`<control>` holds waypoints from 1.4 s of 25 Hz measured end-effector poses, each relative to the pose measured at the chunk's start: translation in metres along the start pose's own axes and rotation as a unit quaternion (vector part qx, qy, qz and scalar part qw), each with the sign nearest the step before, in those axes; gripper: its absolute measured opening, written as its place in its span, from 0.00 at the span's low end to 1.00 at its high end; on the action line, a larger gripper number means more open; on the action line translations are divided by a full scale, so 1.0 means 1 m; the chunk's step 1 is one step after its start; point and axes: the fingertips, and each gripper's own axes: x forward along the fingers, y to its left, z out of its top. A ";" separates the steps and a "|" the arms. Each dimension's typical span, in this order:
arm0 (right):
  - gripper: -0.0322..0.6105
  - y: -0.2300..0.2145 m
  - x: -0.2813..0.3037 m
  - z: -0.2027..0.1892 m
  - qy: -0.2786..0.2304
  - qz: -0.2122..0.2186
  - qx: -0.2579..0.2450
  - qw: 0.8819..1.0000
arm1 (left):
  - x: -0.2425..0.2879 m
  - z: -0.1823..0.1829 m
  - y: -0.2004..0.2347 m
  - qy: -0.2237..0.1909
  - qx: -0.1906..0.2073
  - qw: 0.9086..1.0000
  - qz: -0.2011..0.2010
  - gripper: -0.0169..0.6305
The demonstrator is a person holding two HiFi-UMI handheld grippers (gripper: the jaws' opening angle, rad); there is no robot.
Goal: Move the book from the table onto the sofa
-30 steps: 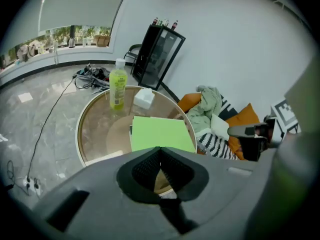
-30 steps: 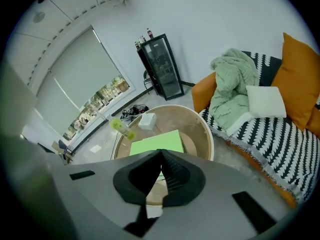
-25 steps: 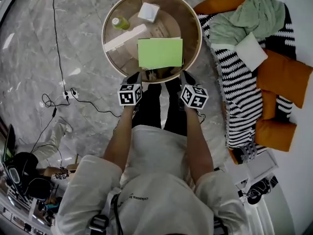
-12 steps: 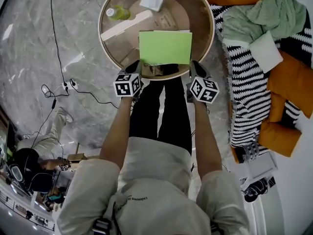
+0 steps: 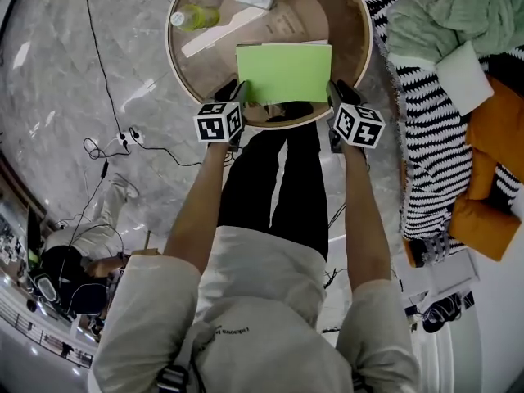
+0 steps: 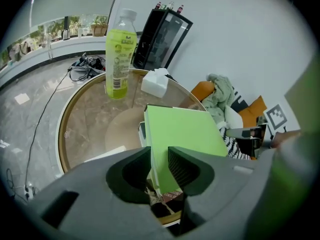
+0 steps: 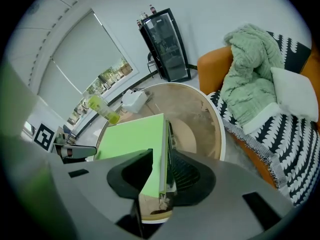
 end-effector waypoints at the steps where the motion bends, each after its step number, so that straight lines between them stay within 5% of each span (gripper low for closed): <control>1: 0.21 -0.002 0.003 -0.001 0.005 0.001 0.001 1.000 | 0.003 0.001 0.001 0.002 0.000 1.000 -0.001 0.20; 7: 0.34 -0.010 0.016 -0.003 0.019 0.024 0.030 0.999 | 0.020 0.014 -0.002 0.000 0.008 1.000 -0.012 0.30; 16: 0.32 0.012 0.036 0.009 0.020 0.073 0.030 0.997 | 0.023 0.021 -0.005 -0.008 -0.002 0.999 -0.042 0.30; 24: 0.28 0.014 0.040 0.007 0.036 0.079 0.037 0.996 | 0.031 0.023 -0.006 0.006 -0.014 0.998 -0.053 0.30; 35: 0.27 0.024 0.021 -0.009 0.044 0.059 -0.007 0.997 | 0.016 0.019 -0.013 0.024 0.021 0.998 -0.050 0.30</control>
